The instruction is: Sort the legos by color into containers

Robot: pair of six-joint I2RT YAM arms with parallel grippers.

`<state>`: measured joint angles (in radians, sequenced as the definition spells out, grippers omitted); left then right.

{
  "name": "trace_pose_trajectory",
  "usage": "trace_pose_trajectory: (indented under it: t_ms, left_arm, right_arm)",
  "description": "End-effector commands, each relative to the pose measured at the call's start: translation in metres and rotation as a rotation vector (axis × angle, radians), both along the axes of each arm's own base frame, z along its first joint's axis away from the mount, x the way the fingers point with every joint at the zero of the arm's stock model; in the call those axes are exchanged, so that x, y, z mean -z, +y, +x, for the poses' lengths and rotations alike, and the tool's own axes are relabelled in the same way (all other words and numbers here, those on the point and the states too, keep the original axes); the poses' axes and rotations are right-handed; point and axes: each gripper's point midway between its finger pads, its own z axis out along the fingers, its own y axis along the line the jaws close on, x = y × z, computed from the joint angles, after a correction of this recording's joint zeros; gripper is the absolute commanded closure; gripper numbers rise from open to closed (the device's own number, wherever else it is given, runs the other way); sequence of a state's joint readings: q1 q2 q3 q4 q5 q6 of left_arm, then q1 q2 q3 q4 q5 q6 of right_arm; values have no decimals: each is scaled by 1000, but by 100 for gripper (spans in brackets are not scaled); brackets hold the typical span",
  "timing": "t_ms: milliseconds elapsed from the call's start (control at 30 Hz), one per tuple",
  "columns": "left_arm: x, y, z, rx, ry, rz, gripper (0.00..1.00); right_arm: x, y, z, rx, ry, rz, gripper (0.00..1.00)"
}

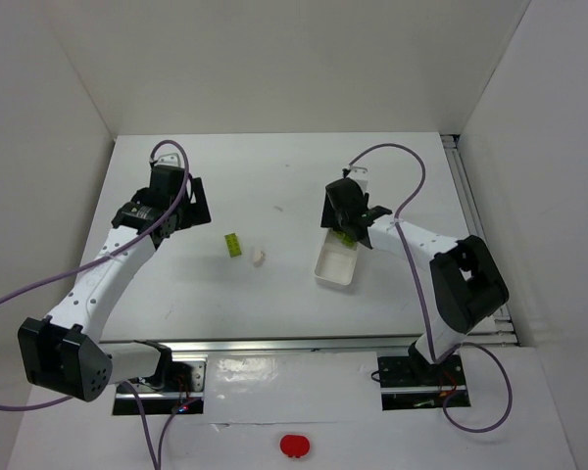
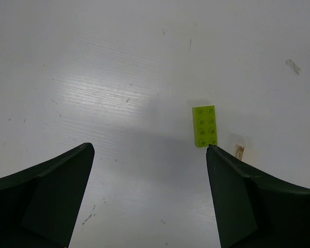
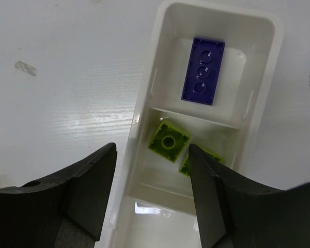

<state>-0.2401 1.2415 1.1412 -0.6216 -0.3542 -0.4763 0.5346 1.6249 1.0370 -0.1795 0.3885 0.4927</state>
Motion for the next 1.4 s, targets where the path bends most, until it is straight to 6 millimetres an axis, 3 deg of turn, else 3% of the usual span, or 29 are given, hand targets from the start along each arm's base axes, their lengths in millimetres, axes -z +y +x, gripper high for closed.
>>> trace_pose_trajectory:
  t_ms: [0, 133, 200, 233, 300, 333, 367, 467, 500, 533, 567, 600, 633, 700, 733, 800, 867, 933, 1067, 1133, 1167, 1267, 1300, 1333, 1367]
  left_arm:
    - [-24, -1, 9, 0, -64, -10, 1]
    - [-24, -1, 9, 0, -64, -10, 1]
    - [-24, 0, 9, -16, -67, -9, 1]
    - [-24, 3, 9, -33, -71, -6, 1]
    - [-23, 6, 7, -55, -65, -1, 1]
    - [-22, 8, 5, -73, -58, -2, 1]
    - [-22, 9, 5, -81, -60, 6, 1]
    - [-30, 18, 0, -135, -80, 15, 1]
    - [-33, 20, 0, -154, -84, 14, 1]
    - [-37, 19, 1, -161, -95, 4, 1]
    - [-40, 23, -2, -172, -100, 13, 1]
    - [-43, 24, -3, -186, -113, 8, 1]
    - [-42, 26, -5, -202, -108, 7, 1]
    - [-46, 29, -7, -213, -125, 13, 1]
    - [-51, 30, -8, -225, -142, 7, 1]
    - [-51, 31, -11, -225, -145, 6, 1]
    - [-50, 32, -13, -225, -145, 6, 1]
    - [-50, 32, -13, -225, -145, 6, 1]
    - [-45, 33, -16, -219, -125, 19, 1]
    - [-45, 33, -16, -219, -125, 19, 1]
    - [-45, 33, -16, -219, -125, 19, 1]
    - [-45, 33, -16, -219, -125, 19, 1]
    - [-45, 33, -16, -219, -125, 19, 1]
    - [-45, 33, -16, -219, -125, 19, 1]
    - [-45, 33, -16, -219, -125, 19, 1]
  right_arm:
    - [-48, 7, 9, 8, -114, 21, 35]
    - [-81, 46, 1, -117, -186, 53, 40]
    - [-74, 81, -9, -247, -163, 60, 40]
    - [-80, 109, -16, -342, -169, 77, 38]
    - [-71, 138, -23, -433, -146, 71, 32]
    - [-61, 157, -23, -482, -121, 61, 23]
    - [-55, 181, -35, -558, -104, 70, 20]
    - [-34, 224, -48, -654, -78, 33, 16]
    - [-30, 233, -50, -668, -74, 31, 14]
    - [-12, 242, -52, -681, -48, 14, 14]
    - [-18, 259, -54, -706, -62, 31, 14]
    - [-14, 265, -52, -717, -55, 37, 14]
    - [5, 272, -56, -731, -25, 17, 14]
    - [5, 288, -54, -743, -36, 25, 14]
    - [22, 292, -57, -753, -8, 6, 14]
    - [26, 299, -52, -728, -18, -8, 14]
    - [47, 301, -50, -711, 1, -51, 21]
    - [50, 303, -45, -676, -12, -76, 27]
    - [57, 297, -36, -622, -14, -124, 53]
    - [41, 297, -33, -611, -42, -113, 64]
    - [19, 294, -31, -594, -76, -101, 72]
    - [-13, 284, -35, -578, -143, -53, 72]
    - [-55, 280, -38, -571, -212, 8, 72]
    - [-53, 266, -41, -548, -236, 9, 72]
    - [-65, 249, -36, -493, -277, 6, 72]
